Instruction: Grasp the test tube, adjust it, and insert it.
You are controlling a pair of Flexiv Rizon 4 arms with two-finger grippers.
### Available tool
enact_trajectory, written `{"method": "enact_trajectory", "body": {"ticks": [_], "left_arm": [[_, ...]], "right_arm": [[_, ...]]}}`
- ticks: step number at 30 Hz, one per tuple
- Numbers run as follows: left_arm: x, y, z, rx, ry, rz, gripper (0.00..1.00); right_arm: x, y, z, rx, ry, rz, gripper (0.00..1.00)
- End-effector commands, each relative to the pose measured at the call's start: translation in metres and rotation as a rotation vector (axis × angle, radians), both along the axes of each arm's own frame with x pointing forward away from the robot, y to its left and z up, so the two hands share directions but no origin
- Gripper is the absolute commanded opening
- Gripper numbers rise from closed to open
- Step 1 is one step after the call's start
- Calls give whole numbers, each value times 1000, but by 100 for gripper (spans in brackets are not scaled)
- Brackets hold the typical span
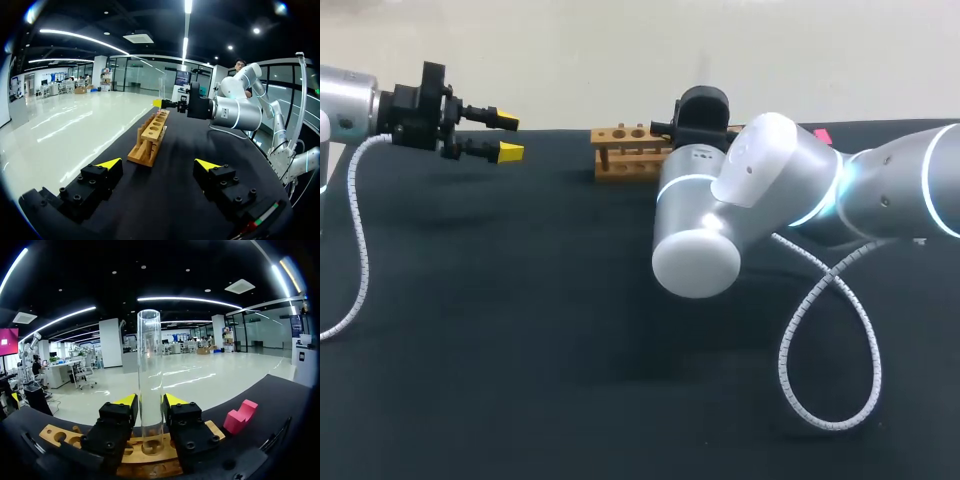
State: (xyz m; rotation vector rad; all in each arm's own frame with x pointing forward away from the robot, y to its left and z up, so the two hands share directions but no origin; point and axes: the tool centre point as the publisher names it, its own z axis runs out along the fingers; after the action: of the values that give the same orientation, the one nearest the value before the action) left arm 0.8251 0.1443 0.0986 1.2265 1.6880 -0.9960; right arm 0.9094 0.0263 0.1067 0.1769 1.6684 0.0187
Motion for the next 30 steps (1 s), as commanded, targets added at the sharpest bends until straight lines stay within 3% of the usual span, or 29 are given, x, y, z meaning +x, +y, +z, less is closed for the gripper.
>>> {"method": "enact_trajectory", "body": {"ticks": [1,2,4,9,10,11,12,13,15,16,30], "left_arm": [[1,1,-1,-3,-3,-4,100],[1,1,-1,-3,-3,-4,100],[1,1,-1,-3,-3,-4,100],[1,1,-1,-3,-3,-4,100],[1,1,-1,-3,-3,-4,100],[1,1,-1,-3,-3,-4,100],[1,1,-1,-3,-3,-4,100],[1,1,-1,-3,-3,-4,100],[1,1,-1,-3,-3,-4,100],[1,1,-1,-3,-3,-4,100],[1,1,-1,-3,-3,-4,100]], "right_arm": [[-4,-1,3,0,-4,-7,29],[-4,-2,4,0,-6,-10,22],[-5,-2,5,1,-7,-14,23],[-8,-1,9,0,-12,-16,40],[-9,-1,10,-1,-12,-15,48],[-11,-1,10,-2,-12,-14,71],[-12,-1,11,-3,-12,-15,78],[-13,-1,12,-5,-13,-17,76],[-16,-2,14,-7,-12,-21,86],[-18,-2,15,-8,-10,-22,100],[-65,1,36,-24,47,90,100]]}}
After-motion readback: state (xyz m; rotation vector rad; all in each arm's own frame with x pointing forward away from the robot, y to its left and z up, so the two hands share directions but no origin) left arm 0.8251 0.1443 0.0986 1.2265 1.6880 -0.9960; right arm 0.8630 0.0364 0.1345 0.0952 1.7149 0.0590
